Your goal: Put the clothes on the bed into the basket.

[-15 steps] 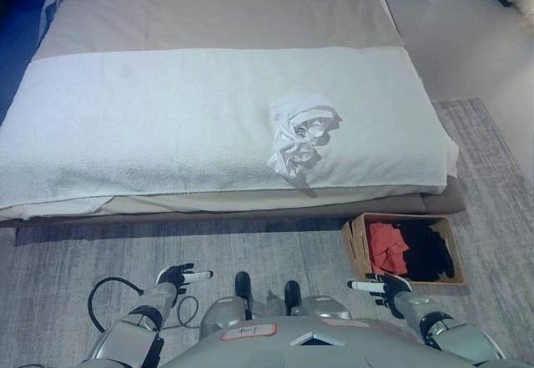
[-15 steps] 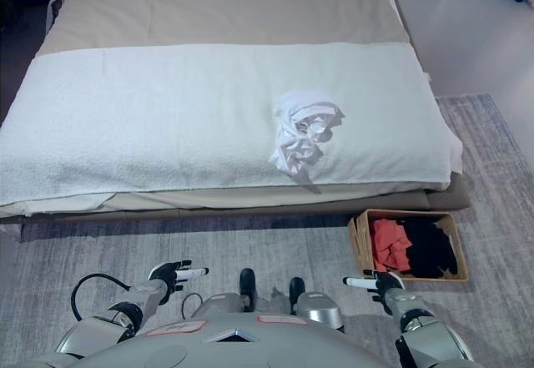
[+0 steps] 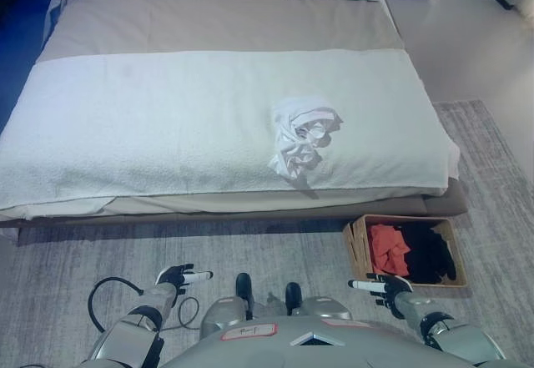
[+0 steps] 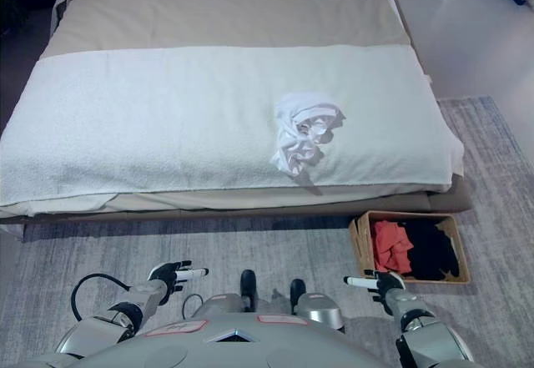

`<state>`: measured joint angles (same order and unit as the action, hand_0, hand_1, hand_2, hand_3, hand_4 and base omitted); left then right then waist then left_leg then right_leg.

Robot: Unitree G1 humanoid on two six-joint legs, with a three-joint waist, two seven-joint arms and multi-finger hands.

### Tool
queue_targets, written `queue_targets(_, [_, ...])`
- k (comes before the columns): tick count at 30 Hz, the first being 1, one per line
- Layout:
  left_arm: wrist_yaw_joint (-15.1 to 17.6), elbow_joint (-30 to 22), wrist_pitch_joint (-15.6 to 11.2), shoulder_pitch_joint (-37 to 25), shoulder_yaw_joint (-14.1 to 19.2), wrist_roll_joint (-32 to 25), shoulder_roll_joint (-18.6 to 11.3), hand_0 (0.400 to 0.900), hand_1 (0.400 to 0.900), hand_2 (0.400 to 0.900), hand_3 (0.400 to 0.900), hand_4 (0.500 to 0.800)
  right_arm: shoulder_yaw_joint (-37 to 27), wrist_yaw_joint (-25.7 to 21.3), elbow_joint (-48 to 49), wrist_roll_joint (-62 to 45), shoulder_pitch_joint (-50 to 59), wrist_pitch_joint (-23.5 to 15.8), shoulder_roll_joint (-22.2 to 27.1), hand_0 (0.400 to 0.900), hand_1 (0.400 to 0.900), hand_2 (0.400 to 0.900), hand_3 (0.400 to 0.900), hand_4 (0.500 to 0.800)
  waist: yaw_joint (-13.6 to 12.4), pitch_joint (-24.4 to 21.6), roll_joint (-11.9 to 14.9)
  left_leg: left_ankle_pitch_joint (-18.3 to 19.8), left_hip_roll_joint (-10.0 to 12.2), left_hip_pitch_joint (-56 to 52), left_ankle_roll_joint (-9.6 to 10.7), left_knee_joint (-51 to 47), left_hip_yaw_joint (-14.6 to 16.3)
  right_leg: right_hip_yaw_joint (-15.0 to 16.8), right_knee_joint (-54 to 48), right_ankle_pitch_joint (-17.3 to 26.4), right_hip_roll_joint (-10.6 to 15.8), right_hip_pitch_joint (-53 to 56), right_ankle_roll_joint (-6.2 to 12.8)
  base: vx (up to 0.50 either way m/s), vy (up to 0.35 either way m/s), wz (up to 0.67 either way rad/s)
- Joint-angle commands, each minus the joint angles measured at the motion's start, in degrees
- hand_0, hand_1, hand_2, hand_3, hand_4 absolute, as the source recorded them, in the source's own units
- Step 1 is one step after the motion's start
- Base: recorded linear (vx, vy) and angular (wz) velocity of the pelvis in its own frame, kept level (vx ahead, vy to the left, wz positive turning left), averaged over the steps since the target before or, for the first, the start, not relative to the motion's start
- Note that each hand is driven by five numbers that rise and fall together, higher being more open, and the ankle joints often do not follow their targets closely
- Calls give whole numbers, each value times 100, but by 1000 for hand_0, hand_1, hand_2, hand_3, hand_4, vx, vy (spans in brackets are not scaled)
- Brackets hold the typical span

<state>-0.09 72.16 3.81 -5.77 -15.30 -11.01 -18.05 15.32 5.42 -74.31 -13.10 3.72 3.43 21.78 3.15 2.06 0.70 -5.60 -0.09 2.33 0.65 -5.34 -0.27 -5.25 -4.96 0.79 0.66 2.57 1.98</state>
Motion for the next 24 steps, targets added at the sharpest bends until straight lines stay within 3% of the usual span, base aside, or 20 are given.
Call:
queue_targets(1, [54, 227, -82, -292, 138, 148, -48, 900, 900, 900, 900, 800, -60, -57, -240, -126, 56, -75, 177, 900, 900, 900, 900, 800, -39, 37, 26, 849, 60, -498, 209, 34, 244, 201, 26, -124, 105, -220, 201, 6, -25, 4])
queue_targets(11, [35, 93, -76, -391, 39, 94, -85, 900, 900, 900, 900, 800, -95, -63, -148, -171, 10, -67, 247, 900, 900, 900, 900, 800, 48, 195, -2, 902, 129, -246, 301, 518, 132, 221, 378, -369, 1, -350, 22, -11, -74, 17])
queue_targets(15, [13, 46, -95, -399, 11, 22, -40, 900, 900, 900, 900, 800, -50, -56, -33, -138, 31, -82, 334, 900, 900, 900, 900, 800, 48, 400, 26, 1056, -176, 355, 413, 1815, -19, 242, 555, -478, 35, -375, -98, -48, -111, 14])
queue_targets(18, [-1, 10, -101, -459, -12, -78, -11, 900, 900, 900, 900, 800, -23, -102, 95, -174, 119, -110, 416, 900, 900, 900, 900, 800, -48, 627, 82, 845, -564, 871, 495, 2695, -431, 292, 707, -450, 46, -437, -185, -79, -146, 6])
queue_targets(21, [-49, 11, -79, -424, -51, -103, 0, 900, 900, 900, 900, 800, -37, -106, 111, -231, 109, -101, 468, 900, 900, 900, 900, 800, -17, 578, 27, 821, -369, 1213, 359, 2293, -195, 252, 708, -554, 5, -419, -238, 41, -91, 10])
queue_targets(24, [-29, 57, -64, -320, -76, -65, 7, 900, 900, 900, 900, 800, 4, -158, 126, -204, 136, -126, 489, 900, 900, 900, 900, 800, -63, 593, -81, 238, -137, 1441, 319, 1423, -282, 303, 718, -598, -178, -325, -269, 116, -25, -14])
